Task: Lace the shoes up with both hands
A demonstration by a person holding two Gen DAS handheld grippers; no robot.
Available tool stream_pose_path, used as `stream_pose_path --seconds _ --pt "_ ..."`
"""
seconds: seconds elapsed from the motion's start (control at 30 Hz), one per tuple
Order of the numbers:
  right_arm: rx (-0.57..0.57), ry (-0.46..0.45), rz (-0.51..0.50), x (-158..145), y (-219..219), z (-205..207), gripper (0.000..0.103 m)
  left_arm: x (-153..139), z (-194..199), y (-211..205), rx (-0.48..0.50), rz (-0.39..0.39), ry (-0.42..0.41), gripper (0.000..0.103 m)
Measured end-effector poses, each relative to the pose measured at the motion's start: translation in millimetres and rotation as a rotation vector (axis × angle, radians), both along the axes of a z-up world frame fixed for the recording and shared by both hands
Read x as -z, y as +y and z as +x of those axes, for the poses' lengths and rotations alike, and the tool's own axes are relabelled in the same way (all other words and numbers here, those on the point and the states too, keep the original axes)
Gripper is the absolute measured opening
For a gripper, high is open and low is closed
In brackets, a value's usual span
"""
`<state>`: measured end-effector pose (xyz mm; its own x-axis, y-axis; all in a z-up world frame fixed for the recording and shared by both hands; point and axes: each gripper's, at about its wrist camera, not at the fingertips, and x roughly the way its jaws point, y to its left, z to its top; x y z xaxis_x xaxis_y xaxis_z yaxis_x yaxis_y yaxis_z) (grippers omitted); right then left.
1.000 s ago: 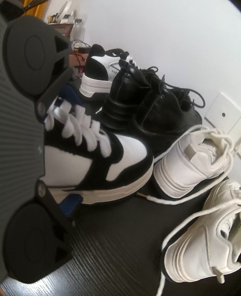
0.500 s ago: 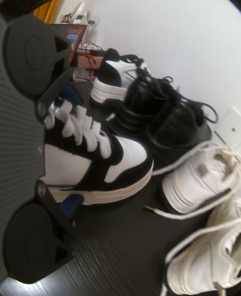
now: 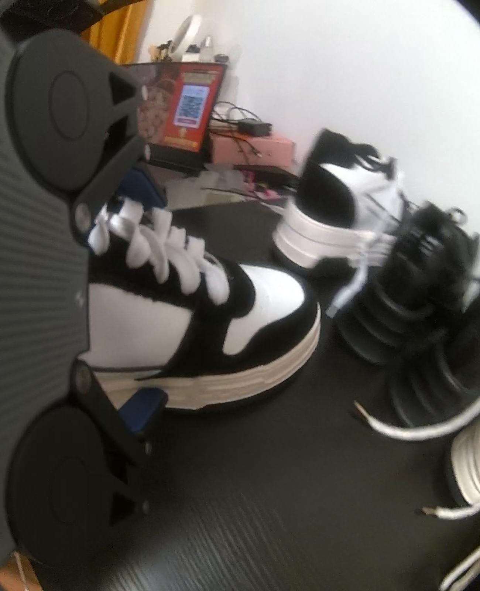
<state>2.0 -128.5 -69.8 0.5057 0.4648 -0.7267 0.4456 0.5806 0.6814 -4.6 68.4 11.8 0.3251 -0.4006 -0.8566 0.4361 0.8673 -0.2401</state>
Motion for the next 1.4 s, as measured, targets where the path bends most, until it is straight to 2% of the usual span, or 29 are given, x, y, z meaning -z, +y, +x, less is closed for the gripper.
stream_pose_path --seconds 0.23,0.53,0.7,0.8,0.97,1.1,1.23,1.4 --pt "-0.077 -0.001 0.05 2.8 38.3 13.9 0.103 -14.6 -9.2 20.6 -0.016 0.011 -0.042 0.103" --pt "-0.026 0.051 0.163 12.9 61.0 13.8 0.103 -14.8 -10.9 36.9 -0.046 0.013 -0.036 0.103" --pt "-0.037 0.054 0.157 12.3 70.9 15.5 0.102 -16.2 -12.9 44.0 -0.048 0.023 -0.041 0.103" --pt "-0.057 0.016 0.148 3.4 65.7 18.9 0.101 -15.0 -14.2 43.7 -0.057 0.01 -0.037 0.103" --pt "-0.029 -0.136 0.014 -45.4 36.7 36.4 0.1 -14.3 -14.8 41.9 -0.076 -0.035 -0.035 0.103" --pt "0.031 -0.205 -0.108 -77.5 15.7 70.0 0.1 -14.9 -14.2 47.7 -0.11 -0.054 -0.045 0.103" --pt "0.051 -0.203 -0.176 -89.1 6.0 106.8 0.1 -12.4 -11.4 60.4 -0.174 -0.062 -0.046 0.103" --pt "0.071 -0.164 -0.251 -84.5 4.0 137.2 0.099 -14.2 -12.7 75.4 -0.247 -0.118 -0.045 0.103"
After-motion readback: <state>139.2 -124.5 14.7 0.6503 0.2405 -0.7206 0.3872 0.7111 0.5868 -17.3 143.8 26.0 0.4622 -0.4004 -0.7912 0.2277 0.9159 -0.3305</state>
